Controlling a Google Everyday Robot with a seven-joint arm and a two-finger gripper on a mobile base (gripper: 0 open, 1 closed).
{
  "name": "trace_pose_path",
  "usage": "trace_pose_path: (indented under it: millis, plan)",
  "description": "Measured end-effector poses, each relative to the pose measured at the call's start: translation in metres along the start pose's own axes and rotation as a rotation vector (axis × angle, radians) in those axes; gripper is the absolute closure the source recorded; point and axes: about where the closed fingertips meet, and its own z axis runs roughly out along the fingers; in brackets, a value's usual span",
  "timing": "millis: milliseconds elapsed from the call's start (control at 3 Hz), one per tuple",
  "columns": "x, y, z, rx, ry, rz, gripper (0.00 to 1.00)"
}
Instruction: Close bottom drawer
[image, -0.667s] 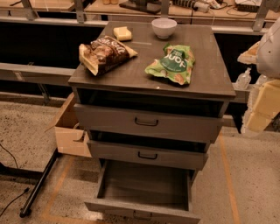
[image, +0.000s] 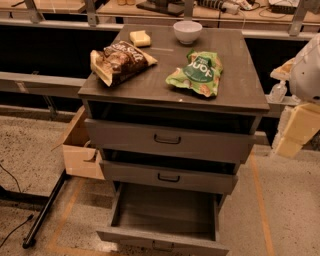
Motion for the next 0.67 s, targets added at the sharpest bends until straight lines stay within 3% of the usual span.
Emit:
trace_pose_path:
  millis: [667]
  plan:
    - [-0.003,0.011,0.111,-0.035,-0.123,-0.016,0.0]
